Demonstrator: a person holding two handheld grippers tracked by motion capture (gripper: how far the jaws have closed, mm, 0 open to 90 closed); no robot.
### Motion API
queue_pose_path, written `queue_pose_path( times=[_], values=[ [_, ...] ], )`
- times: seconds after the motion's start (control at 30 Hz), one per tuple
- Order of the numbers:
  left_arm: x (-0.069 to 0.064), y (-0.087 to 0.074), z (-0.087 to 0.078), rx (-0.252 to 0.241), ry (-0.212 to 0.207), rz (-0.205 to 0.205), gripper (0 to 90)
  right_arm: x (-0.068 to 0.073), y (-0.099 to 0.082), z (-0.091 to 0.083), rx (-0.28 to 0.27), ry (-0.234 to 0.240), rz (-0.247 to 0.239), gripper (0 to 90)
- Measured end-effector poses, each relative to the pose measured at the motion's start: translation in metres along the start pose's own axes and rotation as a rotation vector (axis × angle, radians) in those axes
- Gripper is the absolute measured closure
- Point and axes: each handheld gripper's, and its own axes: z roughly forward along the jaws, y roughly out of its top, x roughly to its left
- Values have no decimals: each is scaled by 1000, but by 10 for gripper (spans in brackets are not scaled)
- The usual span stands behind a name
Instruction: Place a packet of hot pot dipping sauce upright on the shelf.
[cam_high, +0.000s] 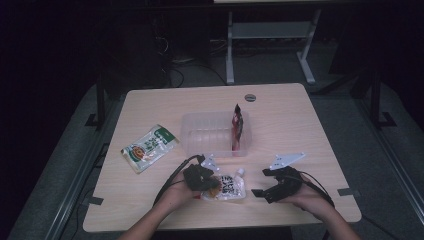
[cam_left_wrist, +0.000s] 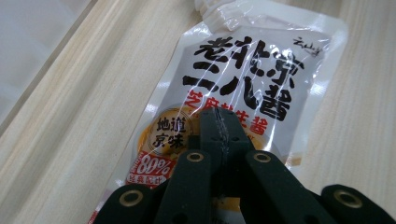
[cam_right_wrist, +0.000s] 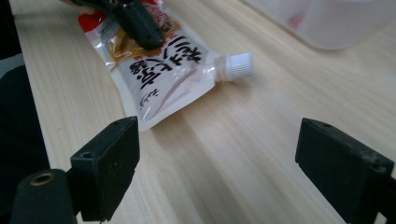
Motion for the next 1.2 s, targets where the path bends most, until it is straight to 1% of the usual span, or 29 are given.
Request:
queue_pose_path(
  times=[0.07,0.13,0.17,0.2,0.27,0.37,0.43,0.47,0.53,0.6,0.67,0.77,0.8,0.87,1.0,1.13,1.2],
  values=[
    [1,0,-1,8,-3,-3,899,3,1,5,12,14,-2,132],
    [1,-1,0,3,-5,-10,900,5,2,10,27,30,1,132],
    [0,-1,0,-8,-4,-21,900,5,3,12,27,38,0,133],
    [0,-1,0,-8,-4,-21,900,5,3,12,27,38,0,133],
    [0,-1,0,-10,-4,-22,899,6,6,16,31,63,18,135],
    [1,-2,-1,-6,-1,-10,899,8,8,21,35,87,32,136],
    [1,-2,0,-14,0,-14,899,10,8,25,40,109,43,138],
    [1,-2,0,-15,1,-15,899,11,9,27,47,112,39,142],
    [0,-2,0,-26,1,-32,899,12,9,30,58,122,46,145],
    [1,-3,0,-18,0,-24,899,13,9,32,56,131,50,162],
    [1,-3,0,-18,-2,-25,899,13,10,34,57,141,62,181],
    [0,-3,0,-21,-4,-31,899,14,10,38,73,156,61,220],
    [1,-3,-1,-17,-5,-27,899,15,10,39,78,159,67,232],
    [1,-4,-1,-17,-6,-27,899,16,10,43,85,168,62,251],
    [1,-4,0,-25,-6,-31,899,18,14,49,75,181,69,295],
    [1,-5,0,-26,-8,-32,899,16,18,54,63,199,105,320],
    [1,-5,-1,-24,-10,-33,899,15,20,57,57,210,117,358]
  ],
)
